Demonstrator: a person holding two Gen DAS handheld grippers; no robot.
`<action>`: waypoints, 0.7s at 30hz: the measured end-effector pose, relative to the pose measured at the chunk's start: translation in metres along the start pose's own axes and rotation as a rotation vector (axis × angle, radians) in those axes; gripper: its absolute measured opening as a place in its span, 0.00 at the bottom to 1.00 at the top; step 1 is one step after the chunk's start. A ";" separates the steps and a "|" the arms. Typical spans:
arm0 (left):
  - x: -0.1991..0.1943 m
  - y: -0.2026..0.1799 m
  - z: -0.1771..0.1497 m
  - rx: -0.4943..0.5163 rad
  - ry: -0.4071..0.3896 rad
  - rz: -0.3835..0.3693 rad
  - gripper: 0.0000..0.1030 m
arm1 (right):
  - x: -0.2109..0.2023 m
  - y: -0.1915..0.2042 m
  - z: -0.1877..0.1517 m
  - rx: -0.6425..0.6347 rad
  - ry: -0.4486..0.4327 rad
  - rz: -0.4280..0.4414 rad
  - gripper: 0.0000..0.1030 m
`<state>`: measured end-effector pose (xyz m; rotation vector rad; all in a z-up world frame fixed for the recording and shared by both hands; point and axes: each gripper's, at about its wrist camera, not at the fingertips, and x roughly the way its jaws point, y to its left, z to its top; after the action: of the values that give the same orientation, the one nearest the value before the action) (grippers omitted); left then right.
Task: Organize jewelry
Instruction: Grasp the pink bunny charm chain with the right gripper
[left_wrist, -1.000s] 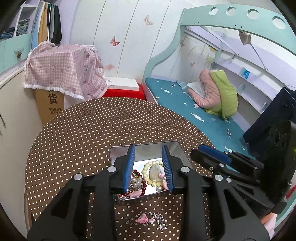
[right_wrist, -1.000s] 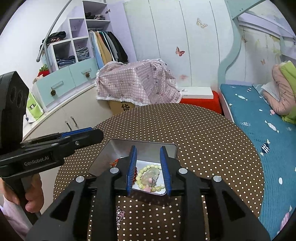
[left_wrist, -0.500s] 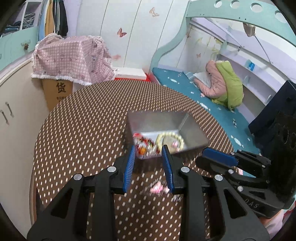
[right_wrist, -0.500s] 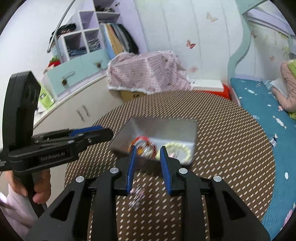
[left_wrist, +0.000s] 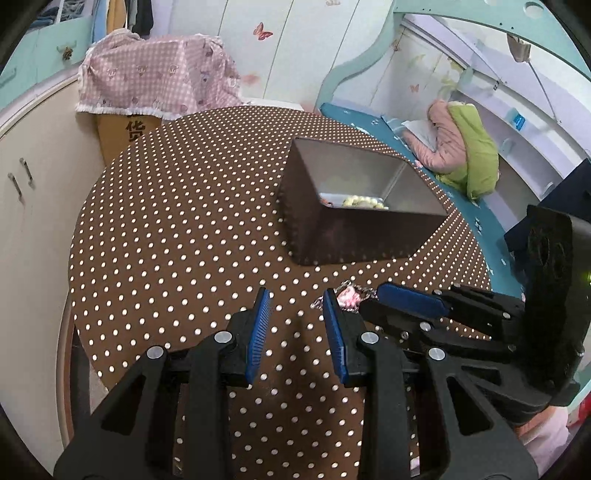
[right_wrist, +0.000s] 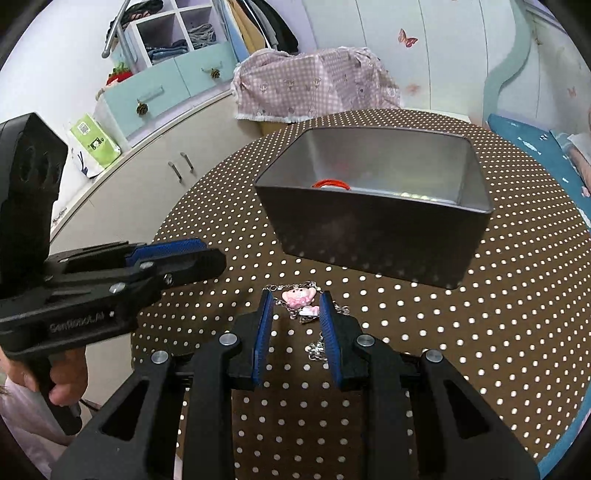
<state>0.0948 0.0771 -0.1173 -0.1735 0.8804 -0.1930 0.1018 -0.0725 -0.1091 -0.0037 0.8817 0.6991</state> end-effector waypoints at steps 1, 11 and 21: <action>0.000 0.000 -0.001 -0.002 0.003 -0.001 0.30 | 0.001 0.001 0.000 0.001 0.002 -0.003 0.23; 0.007 0.005 -0.002 -0.028 0.027 0.001 0.30 | 0.010 -0.003 -0.001 0.008 0.028 -0.017 0.11; 0.008 0.000 0.003 -0.024 0.027 -0.008 0.30 | -0.005 -0.003 0.005 0.031 -0.019 0.007 0.11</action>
<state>0.1023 0.0750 -0.1215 -0.1973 0.9090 -0.1926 0.1048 -0.0767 -0.1029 0.0338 0.8749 0.6906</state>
